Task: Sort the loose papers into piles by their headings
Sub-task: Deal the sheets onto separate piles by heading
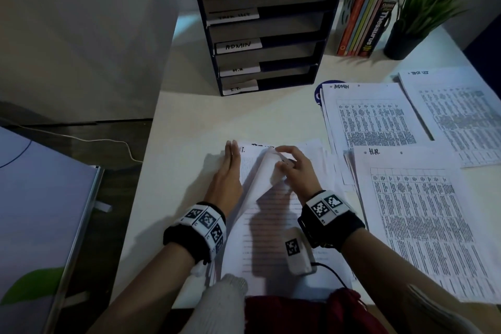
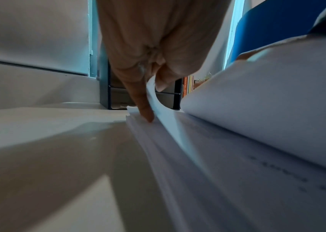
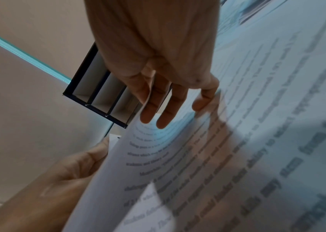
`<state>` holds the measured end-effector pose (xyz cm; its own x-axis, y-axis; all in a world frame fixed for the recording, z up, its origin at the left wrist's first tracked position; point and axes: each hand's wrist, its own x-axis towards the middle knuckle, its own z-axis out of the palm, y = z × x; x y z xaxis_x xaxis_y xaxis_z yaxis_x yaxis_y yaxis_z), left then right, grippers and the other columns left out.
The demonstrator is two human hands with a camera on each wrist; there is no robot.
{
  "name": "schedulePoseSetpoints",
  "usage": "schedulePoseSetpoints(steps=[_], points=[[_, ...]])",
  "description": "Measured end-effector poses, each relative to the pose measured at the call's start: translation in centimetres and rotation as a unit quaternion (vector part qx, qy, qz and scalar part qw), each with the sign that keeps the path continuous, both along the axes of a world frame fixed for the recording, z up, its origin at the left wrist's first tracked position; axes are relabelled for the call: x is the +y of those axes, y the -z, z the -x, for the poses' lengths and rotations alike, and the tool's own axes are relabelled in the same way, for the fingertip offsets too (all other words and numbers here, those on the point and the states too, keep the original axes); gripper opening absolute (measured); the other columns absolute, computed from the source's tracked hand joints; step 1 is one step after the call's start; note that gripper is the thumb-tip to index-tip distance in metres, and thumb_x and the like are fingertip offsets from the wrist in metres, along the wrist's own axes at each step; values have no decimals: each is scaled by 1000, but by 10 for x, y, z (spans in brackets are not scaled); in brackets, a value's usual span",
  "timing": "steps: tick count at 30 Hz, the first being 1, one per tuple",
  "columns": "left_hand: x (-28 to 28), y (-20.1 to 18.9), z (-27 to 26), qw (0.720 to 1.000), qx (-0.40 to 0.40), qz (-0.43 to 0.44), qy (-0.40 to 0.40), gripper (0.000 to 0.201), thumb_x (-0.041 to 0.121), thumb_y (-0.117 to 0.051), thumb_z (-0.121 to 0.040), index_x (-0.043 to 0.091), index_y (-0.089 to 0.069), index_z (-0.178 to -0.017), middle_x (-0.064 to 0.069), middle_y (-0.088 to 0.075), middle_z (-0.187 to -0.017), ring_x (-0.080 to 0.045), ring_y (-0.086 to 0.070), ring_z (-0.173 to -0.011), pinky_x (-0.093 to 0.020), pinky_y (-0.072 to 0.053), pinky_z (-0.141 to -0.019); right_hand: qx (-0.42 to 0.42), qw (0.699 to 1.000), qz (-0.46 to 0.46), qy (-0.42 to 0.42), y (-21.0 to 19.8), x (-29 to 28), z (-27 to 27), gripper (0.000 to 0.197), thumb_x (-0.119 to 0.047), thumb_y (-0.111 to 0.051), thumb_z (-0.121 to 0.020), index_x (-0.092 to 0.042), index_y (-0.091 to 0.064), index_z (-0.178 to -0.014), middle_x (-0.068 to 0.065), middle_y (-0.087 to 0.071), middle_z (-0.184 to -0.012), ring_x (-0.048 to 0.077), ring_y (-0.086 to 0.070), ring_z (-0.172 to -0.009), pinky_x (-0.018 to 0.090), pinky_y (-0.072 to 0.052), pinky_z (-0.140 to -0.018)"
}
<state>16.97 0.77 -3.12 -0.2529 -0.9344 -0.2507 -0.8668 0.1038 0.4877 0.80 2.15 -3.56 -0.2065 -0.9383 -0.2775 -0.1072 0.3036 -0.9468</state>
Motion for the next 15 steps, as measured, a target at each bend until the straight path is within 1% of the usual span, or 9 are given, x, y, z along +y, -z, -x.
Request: schedulePoseSetpoints(steps=[1,3,4,5,7,9,10,13,15], points=[[1,-2,1,1000,-9,4,4,72,-8,-34,-91,15,4,-148,-1,11,-157,-29,-59,-99,-34,-50,-80,-8,1000,-1,2,0,0,0,32,3,-48,-85,-19,-53,-107,-1,-55,-82,15,-50,-72,20,-42,-57],[1,-1,0,1000,11,4,2,62,1,-39,-94,16,-13,-148,-3,4,-157,-25,-52,-115,-35,-45,-94,-31,999,-11,11,1,0,0,35,2,-51,-85,-21,-48,-111,3,-55,-79,18,-52,-74,28,-45,-64],[1,-2,0,999,41,1,-6,54,6,-42,-95,15,-26,-145,-6,-7,-157,-23,-46,-125,-36,-40,-103,-40,999,-13,12,0,1,0,35,1,-53,-85,-21,-47,-112,4,-55,-77,18,-52,-73,29,-45,-65],[0,-1,0,997,75,-2,-19,44,12,-46,-95,12,-40,-138,-8,-24,-153,-22,-45,-126,-36,-38,-104,-42,999,-11,10,1,1,0,33,2,-53,-85,-20,-49,-110,5,-55,-77,18,-52,-73,30,-45,-66],[4,-7,1,985,163,-24,-47,31,25,-51,-93,6,-62,-115,-7,-59,-122,-19,-57,-106,-27,-44,-87,-37,999,0,-2,1,1,-2,23,1,-54,-86,-17,-55,-100,6,-59,-81,21,-56,-76,32,-46,-70],[9,-14,4,968,240,-61,-41,45,41,-49,-90,0,-69,-90,-9,-67,-93,-22,-62,-84,-23,-44,-72,-36,999,10,-9,-2,2,-5,8,-14,-57,-89,-16,-62,-84,3,-60,-80,20,-56,-79,30,-44,-72],[10,-15,4,965,251,-66,-24,56,47,-45,-87,-4,-68,-85,-10,-66,-89,-22,-60,-80,-22,-44,-70,-37,999,7,-9,-6,3,-6,17,-23,-58,-90,-16,-62,-75,0,-57,-73,17,-53,-74,27,-41,-68],[5,-8,-1,963,256,-78,21,86,79,-34,-74,1,-67,-91,-4,-64,-104,-18,-61,-87,-26,-49,-78,-34,999,-14,1,-10,1,-6,37,-33,-64,-85,-18,-47,-56,-5,-41,-56,12,-40,-57,24,-32,-57],[2,-4,-4,966,242,-83,30,84,88,-32,-63,13,-62,-80,-8,-63,-98,-22,-62,-81,-23,-48,-75,-1,999,-34,0,-4,-3,-4,35,-28,-71,-78,-15,-47,-57,-1,-48,-60,15,-47,-62,26,-37,-61]])
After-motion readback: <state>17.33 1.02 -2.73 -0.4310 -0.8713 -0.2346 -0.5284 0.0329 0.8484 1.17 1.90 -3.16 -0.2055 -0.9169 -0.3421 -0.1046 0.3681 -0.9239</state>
